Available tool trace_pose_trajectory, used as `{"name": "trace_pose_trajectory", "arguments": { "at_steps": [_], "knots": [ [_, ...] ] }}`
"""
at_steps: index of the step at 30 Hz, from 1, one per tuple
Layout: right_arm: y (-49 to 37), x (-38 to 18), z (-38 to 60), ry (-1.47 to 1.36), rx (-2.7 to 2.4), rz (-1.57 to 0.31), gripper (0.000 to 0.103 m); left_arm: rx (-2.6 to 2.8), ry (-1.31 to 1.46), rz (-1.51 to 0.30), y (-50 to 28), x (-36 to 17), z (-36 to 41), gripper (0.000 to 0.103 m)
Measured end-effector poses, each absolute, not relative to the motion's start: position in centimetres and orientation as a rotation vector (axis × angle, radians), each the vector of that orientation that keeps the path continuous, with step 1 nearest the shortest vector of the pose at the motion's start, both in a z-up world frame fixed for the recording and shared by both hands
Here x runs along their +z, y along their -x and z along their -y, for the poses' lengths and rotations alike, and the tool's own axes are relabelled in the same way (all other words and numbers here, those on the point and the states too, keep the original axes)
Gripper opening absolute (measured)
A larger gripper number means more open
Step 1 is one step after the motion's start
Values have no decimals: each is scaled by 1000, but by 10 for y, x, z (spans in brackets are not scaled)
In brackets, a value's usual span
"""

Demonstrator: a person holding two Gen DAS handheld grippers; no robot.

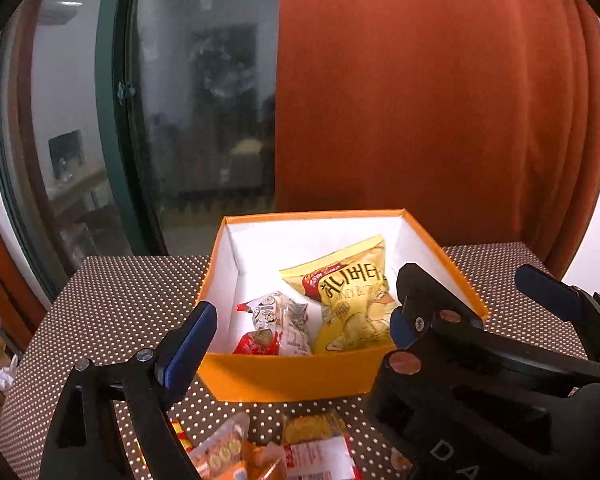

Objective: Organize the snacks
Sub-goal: 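Withdraw both tools from the box back toward the remaining snacks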

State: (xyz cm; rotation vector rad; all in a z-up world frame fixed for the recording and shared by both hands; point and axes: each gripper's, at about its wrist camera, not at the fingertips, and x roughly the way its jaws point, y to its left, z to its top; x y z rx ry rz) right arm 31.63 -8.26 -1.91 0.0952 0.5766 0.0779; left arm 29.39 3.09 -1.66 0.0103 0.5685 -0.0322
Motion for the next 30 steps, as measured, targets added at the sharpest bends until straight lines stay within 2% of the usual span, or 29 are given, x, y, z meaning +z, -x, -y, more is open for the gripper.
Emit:
{"name": "trace_pose_trajectory", "arguments": {
  "at_steps": [12,24,30],
  "knots": [
    [-232,20,92,-93,67,-456,101,-52,-10,-460,-210,13,-20,102],
    [-152,29,103,-40,37,-367,101,-52,4,-403,-142,7,-11,103],
    [-132,17,107,-31,73,-386,101,-31,-17,-389,-121,-6,-9,103]
  ]
}}
